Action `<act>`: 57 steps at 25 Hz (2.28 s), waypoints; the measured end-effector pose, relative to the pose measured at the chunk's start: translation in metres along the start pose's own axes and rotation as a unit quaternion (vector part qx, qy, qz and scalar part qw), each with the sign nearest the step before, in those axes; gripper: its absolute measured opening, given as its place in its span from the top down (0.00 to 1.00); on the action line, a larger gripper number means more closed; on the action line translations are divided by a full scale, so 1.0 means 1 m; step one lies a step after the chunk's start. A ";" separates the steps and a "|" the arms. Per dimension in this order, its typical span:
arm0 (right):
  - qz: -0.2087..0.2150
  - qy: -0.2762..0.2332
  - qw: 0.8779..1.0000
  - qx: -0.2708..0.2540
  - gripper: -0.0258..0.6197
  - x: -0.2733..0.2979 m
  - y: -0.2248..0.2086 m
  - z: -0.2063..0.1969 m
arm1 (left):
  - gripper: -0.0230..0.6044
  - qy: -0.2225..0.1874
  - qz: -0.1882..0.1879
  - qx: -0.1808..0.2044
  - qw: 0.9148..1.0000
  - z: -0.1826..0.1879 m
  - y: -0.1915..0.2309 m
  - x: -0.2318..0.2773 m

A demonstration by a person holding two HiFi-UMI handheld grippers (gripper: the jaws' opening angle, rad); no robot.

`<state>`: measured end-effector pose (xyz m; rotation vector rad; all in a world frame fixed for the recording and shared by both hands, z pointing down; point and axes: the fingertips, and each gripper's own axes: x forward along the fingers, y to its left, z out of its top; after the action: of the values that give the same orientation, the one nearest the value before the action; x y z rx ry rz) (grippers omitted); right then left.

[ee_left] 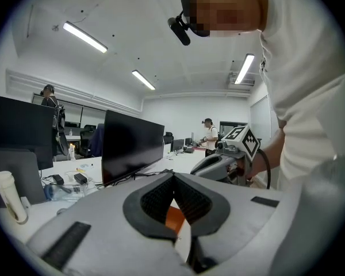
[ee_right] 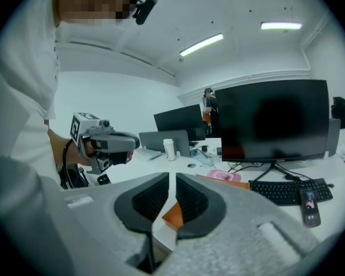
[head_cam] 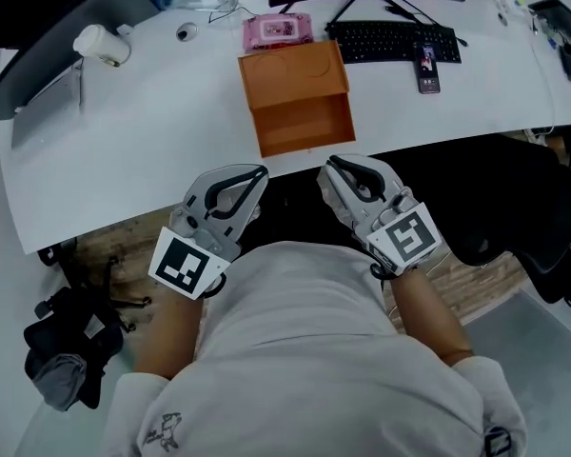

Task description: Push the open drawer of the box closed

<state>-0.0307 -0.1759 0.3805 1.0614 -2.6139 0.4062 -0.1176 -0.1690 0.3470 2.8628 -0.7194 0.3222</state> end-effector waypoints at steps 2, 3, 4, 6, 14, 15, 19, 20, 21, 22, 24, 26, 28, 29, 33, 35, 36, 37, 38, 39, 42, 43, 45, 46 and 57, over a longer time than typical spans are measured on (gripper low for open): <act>0.001 0.019 1.000 0.002 0.88 0.008 -0.003 -0.020 | 0.97 0.009 0.002 -0.002 1.000 -0.010 0.005 0.006; 0.001 0.028 1.000 0.011 0.87 0.012 -0.006 -0.031 | 0.97 0.012 0.003 -0.006 1.000 -0.016 0.007 0.009; 0.001 0.037 0.999 0.023 0.87 0.016 -0.008 -0.043 | 0.97 0.015 0.004 -0.011 1.000 -0.022 0.010 0.013; 0.002 0.060 0.997 0.039 0.86 0.023 -0.011 -0.068 | 0.97 0.026 0.006 -0.029 0.999 -0.037 0.013 0.019; 0.007 0.134 0.987 0.084 0.86 0.048 -0.024 -0.160 | 0.97 0.047 -0.002 -0.055 0.997 -0.090 0.019 0.049; 0.005 0.141 0.985 0.094 0.86 0.050 -0.025 -0.170 | 0.97 0.050 -0.003 -0.060 0.997 -0.093 0.019 0.052; -0.004 0.164 0.977 0.133 0.85 0.059 -0.033 -0.203 | 0.97 0.064 -0.011 -0.058 0.996 -0.105 0.018 0.064; -0.007 0.168 0.976 0.138 0.85 0.061 -0.036 -0.209 | 0.97 0.065 -0.011 -0.062 0.996 -0.110 0.017 0.067; -0.009 0.171 0.975 0.142 0.85 0.064 -0.038 -0.215 | 0.97 0.066 -0.010 -0.069 0.995 -0.115 0.018 0.070; -0.012 0.173 0.974 0.145 0.84 0.068 -0.040 -0.219 | 0.97 0.068 -0.010 -0.075 0.995 -0.121 0.018 0.072; -0.014 0.179 0.972 0.152 0.84 0.075 -0.043 -0.230 | 0.97 0.075 -0.010 -0.082 0.994 -0.132 0.019 0.076; -0.014 0.188 0.969 0.160 0.84 0.081 -0.044 -0.241 | 0.97 0.079 -0.010 -0.085 0.993 -0.142 0.019 0.079; -0.016 0.195 0.967 0.164 0.83 0.087 -0.044 -0.251 | 0.97 0.079 -0.009 -0.088 0.993 -0.149 0.019 0.081; -0.017 0.199 0.966 0.164 0.83 0.090 -0.044 -0.254 | 0.97 0.080 -0.010 -0.088 0.993 -0.153 0.019 0.081; -0.024 0.208 0.963 0.169 0.83 0.099 -0.045 -0.263 | 0.97 0.091 -0.006 -0.098 0.991 -0.164 0.020 0.078; -0.028 0.209 0.963 0.166 0.84 0.101 -0.047 -0.264 | 0.97 0.093 -0.003 -0.105 0.990 -0.168 0.021 0.078; -0.029 0.210 0.963 0.164 0.85 0.101 -0.047 -0.264 | 0.97 0.094 -0.004 -0.107 0.990 -0.169 0.021 0.077; -0.031 0.211 0.963 0.164 0.85 0.100 -0.047 -0.264 | 0.97 0.095 -0.005 -0.108 0.990 -0.171 0.020 0.076; -0.032 0.212 0.963 0.164 0.85 0.100 -0.046 -0.264 | 0.97 0.096 -0.005 -0.109 0.989 -0.172 0.020 0.076; -0.034 0.214 0.962 0.164 0.84 0.100 -0.046 -0.264 | 0.97 0.096 -0.005 -0.112 0.989 -0.173 0.021 0.076; -0.037 0.221 0.960 0.168 0.80 0.102 -0.047 -0.269 | 0.97 0.097 -0.004 -0.116 0.988 -0.176 0.024 0.076; -0.038 0.223 0.959 0.171 0.79 0.103 -0.048 -0.271 | 0.97 0.097 -0.005 -0.116 0.988 -0.177 0.024 0.076; -0.036 0.224 0.958 0.173 0.79 0.106 -0.048 -0.272 | 0.97 0.096 -0.005 -0.117 0.988 -0.177 0.025 0.077; -0.034 0.226 0.958 0.173 0.79 0.107 -0.048 -0.272 | 0.97 0.097 -0.005 -0.118 0.988 -0.178 0.025 0.076; -0.028 0.236 0.957 0.166 0.85 0.112 -0.048 -0.277 | 0.97 0.098 -0.001 -0.128 0.987 -0.183 0.030 0.077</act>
<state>-0.0300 -0.1789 0.6830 0.9801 -2.1288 0.9796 -0.0958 -0.1893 0.5459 2.5471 -0.6677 0.4665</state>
